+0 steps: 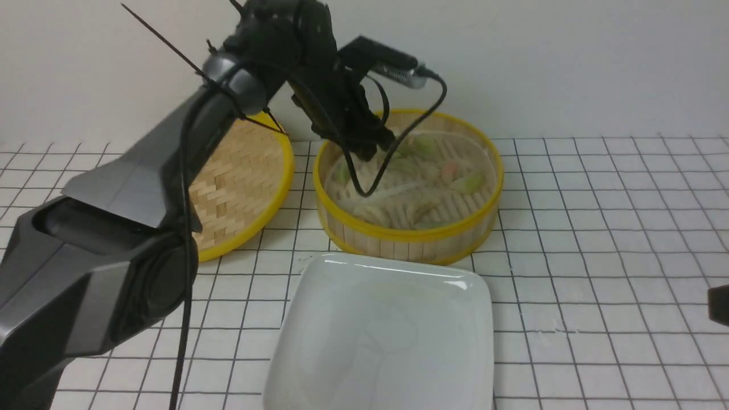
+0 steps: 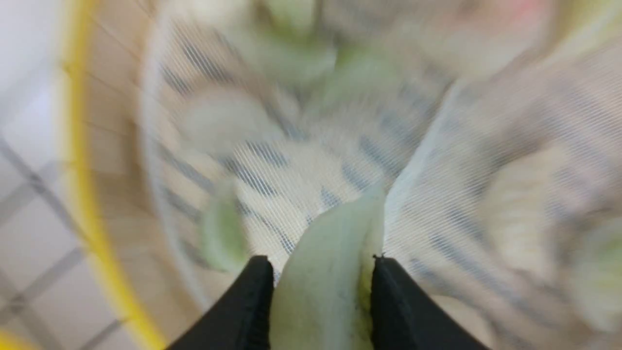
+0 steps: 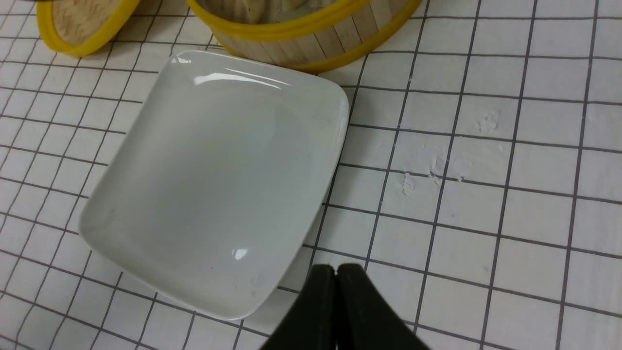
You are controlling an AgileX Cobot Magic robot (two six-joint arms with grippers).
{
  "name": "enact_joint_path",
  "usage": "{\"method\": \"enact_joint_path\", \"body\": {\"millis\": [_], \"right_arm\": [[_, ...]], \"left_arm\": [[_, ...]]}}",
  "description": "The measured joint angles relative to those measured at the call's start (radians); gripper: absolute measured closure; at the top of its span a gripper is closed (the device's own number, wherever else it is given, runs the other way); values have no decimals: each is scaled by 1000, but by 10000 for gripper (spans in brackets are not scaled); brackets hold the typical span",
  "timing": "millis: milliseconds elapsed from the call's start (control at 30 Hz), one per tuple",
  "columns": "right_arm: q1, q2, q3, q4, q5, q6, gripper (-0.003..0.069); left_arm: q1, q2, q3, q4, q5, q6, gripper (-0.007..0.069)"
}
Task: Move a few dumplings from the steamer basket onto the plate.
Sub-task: Use the left arm to grab a dumpling from the steamer, then use the left arm to put the dumpling into the plate
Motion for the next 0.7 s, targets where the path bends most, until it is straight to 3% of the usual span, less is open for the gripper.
{"method": "enact_joint_path", "body": {"millis": [200,500,700], "right_arm": [[0,0,0,1,32,0,669],[0,0,0,1,56,-3,669],[0,0,0,-3,39,-23,669]], "left_arm": [[0,-194,49,-68,15,-98,397],[-67,-538,699,-127,18,-102,397],[-147,-501,931,-141,19,-56,397]]}}
